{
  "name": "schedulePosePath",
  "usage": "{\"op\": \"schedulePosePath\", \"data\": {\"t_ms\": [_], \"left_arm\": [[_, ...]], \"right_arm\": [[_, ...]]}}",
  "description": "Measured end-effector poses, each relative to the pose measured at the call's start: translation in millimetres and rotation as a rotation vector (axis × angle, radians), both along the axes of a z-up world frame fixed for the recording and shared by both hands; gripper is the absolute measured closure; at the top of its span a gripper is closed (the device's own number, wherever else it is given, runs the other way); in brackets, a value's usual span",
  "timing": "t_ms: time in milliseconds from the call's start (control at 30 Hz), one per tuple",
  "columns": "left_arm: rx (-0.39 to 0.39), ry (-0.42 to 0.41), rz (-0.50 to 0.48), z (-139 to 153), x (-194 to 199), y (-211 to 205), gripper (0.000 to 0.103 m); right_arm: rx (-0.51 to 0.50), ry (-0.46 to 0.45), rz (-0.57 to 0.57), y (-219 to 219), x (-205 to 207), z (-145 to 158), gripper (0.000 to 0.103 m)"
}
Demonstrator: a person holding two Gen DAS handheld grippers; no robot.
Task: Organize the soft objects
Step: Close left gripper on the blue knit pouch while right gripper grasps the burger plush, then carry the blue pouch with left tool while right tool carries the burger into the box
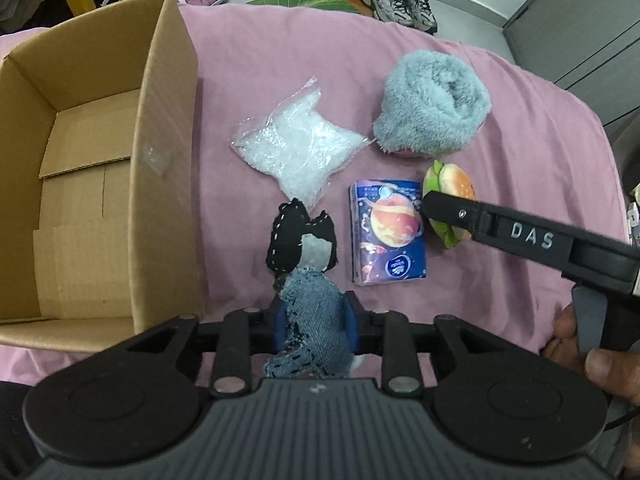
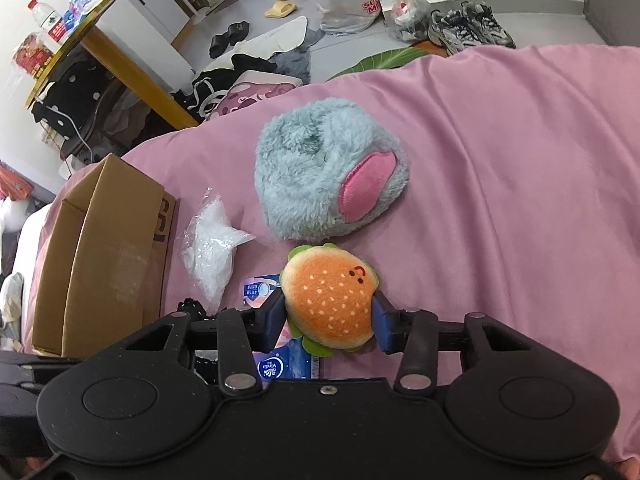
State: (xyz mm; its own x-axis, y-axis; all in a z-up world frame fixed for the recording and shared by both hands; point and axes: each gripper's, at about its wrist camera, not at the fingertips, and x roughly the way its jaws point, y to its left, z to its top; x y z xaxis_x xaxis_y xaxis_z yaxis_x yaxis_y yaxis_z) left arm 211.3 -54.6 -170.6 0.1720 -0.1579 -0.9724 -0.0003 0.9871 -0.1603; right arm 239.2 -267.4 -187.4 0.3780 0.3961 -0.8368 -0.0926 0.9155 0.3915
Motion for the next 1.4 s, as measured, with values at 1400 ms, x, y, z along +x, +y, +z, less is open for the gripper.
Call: {"op": "schedulePosePath", "data": {"t_ms": [1400], "left_arm": [[-0.055, -0.347, 0.112, 123.8, -4.8, 101.4, 0.078]], "right_arm": [[-0.103, -0.232, -0.009, 74.4, -45.6, 124.0, 0.059]]}}
